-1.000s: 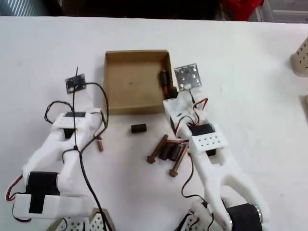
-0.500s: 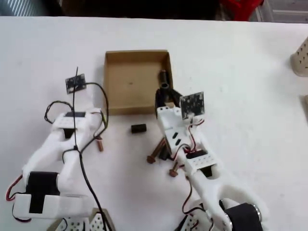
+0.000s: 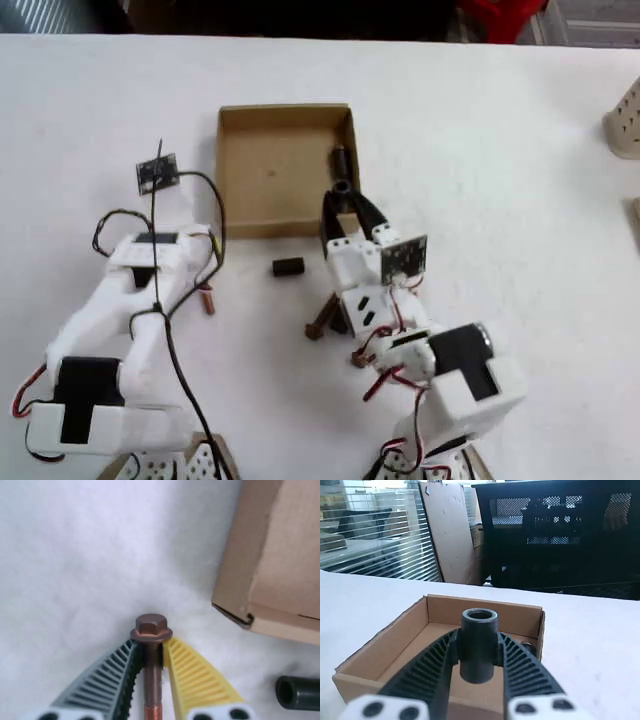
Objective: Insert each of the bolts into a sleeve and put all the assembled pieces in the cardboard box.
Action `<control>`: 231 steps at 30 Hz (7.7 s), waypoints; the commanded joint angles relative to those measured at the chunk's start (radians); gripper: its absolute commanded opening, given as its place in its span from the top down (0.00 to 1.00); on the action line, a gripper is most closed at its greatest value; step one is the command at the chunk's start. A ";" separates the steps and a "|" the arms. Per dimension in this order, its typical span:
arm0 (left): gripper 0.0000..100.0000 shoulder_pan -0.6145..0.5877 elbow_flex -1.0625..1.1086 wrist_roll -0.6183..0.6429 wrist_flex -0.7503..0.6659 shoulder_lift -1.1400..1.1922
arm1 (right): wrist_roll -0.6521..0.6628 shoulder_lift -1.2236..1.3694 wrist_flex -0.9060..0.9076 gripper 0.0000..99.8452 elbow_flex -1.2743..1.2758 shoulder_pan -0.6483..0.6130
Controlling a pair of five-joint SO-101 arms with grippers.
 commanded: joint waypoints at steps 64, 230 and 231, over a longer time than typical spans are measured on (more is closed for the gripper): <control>0.98 0.030 0.103 -0.325 -0.064 -0.487 | -0.080 0.211 -0.236 0.99 0.081 -0.315; 0.67 0.412 0.827 -0.368 -0.308 -1.181 | -0.078 0.214 -0.186 0.98 0.077 -0.364; 0.67 0.412 0.825 -0.364 -0.308 -1.181 | -0.078 0.214 -0.186 0.98 0.077 -0.364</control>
